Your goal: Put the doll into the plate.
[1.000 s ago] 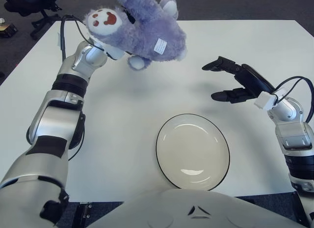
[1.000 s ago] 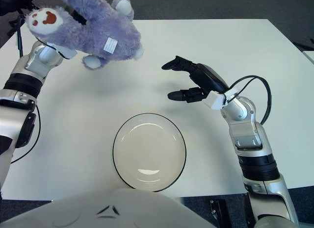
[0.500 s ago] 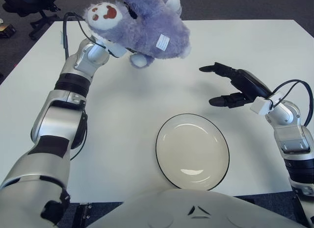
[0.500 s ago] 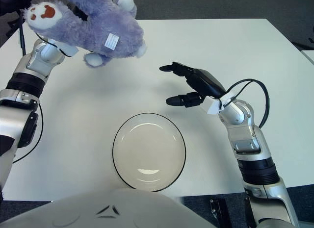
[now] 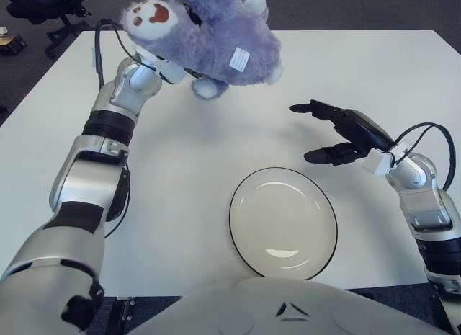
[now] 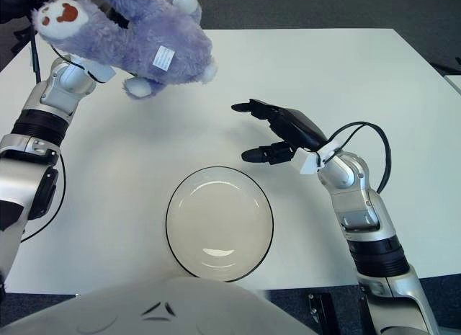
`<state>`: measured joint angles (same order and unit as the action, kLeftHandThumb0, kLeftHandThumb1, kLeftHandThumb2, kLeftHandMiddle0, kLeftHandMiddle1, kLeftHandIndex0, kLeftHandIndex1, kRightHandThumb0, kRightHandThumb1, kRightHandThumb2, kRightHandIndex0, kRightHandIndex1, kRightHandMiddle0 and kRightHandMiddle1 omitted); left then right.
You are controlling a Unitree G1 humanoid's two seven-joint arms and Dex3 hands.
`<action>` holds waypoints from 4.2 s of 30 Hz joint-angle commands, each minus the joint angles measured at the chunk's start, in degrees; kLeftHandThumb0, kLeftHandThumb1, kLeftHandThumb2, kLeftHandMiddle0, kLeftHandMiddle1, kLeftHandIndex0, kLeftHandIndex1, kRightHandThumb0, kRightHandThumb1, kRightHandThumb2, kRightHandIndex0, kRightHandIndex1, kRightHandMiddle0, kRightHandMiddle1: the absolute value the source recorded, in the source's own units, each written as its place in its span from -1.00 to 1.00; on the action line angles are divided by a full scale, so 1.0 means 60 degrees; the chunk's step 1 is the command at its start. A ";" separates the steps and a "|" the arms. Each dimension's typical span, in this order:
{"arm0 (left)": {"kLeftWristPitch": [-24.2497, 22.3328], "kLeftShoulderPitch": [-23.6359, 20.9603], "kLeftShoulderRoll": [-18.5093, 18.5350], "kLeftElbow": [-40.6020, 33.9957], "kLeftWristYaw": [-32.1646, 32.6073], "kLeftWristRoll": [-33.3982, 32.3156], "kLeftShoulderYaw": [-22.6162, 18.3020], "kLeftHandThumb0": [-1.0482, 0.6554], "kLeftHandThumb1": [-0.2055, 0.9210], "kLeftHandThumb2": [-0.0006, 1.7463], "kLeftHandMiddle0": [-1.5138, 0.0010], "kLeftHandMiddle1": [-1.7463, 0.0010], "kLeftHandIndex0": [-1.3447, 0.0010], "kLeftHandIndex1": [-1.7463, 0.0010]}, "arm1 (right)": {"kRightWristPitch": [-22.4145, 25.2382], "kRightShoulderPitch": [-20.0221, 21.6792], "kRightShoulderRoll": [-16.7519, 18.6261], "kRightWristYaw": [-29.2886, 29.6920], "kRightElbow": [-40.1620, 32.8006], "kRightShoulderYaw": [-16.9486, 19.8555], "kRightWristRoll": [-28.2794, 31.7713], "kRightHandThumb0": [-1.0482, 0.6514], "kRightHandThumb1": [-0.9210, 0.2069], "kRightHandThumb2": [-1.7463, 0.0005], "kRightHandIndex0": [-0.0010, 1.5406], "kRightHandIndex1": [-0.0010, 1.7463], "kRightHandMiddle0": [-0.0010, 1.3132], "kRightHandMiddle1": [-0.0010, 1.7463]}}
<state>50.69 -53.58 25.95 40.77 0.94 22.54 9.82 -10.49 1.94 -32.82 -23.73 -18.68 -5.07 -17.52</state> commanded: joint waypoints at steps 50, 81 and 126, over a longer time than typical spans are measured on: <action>-0.0378 0.0006 -0.0407 -0.0330 -0.0544 -0.0458 -0.0313 0.23 -0.27 0.63 0.06 -0.91 0.29 -1.00 | -0.0899 -0.0800 0.0495 0.0753 -0.0549 -0.0368 -0.1231 -0.79 -1.00 0.48 -0.78 -1.00 -0.79 -0.89; -0.0248 -0.0055 -0.0563 -0.0210 -0.0716 -0.0561 -0.0290 0.23 -0.26 0.62 0.05 -0.90 0.30 -1.00 | -0.0195 -0.1272 0.1393 0.0610 -0.0882 -0.1176 -0.1156 -0.58 -1.00 0.31 -0.76 -1.00 -0.71 -0.91; -0.0321 -0.0013 -0.0589 -0.0300 -0.0944 -0.0842 -0.0309 0.23 -0.25 0.62 0.06 -0.91 0.31 -1.00 | 0.1679 -0.0539 0.1598 0.0349 -0.0241 -0.1881 -0.2005 -0.40 -1.00 0.11 -0.74 -1.00 -0.70 -0.95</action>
<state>48.64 -53.49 22.33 39.43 -4.47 18.35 8.73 -1.31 -2.27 -23.16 -21.64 -22.18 -16.19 -28.72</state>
